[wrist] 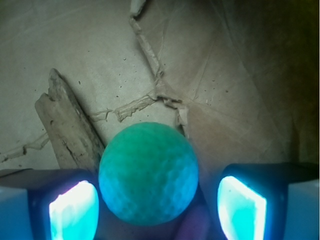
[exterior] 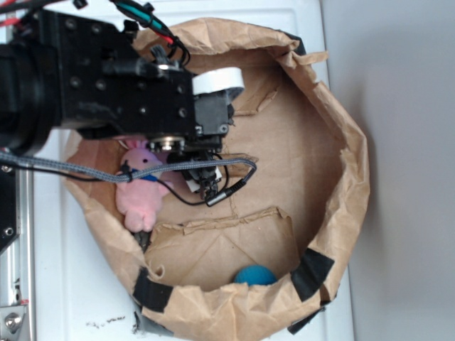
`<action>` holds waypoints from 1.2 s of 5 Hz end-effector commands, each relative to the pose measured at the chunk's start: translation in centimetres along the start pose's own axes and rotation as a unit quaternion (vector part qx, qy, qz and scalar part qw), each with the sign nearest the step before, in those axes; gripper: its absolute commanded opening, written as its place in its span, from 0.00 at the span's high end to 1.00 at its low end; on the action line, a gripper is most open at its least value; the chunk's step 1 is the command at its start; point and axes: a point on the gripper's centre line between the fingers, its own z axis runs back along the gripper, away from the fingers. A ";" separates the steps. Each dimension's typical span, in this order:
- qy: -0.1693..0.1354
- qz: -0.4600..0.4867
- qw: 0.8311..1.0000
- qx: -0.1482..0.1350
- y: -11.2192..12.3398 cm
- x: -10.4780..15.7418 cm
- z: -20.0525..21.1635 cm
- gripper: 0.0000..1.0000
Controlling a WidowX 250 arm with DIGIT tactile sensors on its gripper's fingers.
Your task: Grab the green ball.
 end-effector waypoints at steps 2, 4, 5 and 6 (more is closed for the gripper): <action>-0.023 0.011 0.999 -0.022 1.1 -0.6 0.5 1.00; -0.023 -0.001 0.998 -0.063 1.1 -2.2 6.5 1.00; -0.006 -0.008 0.996 -0.089 0.4 -1.0 9.9 1.00; -0.003 -0.013 0.996 -0.091 0.6 -0.4 10.9 1.00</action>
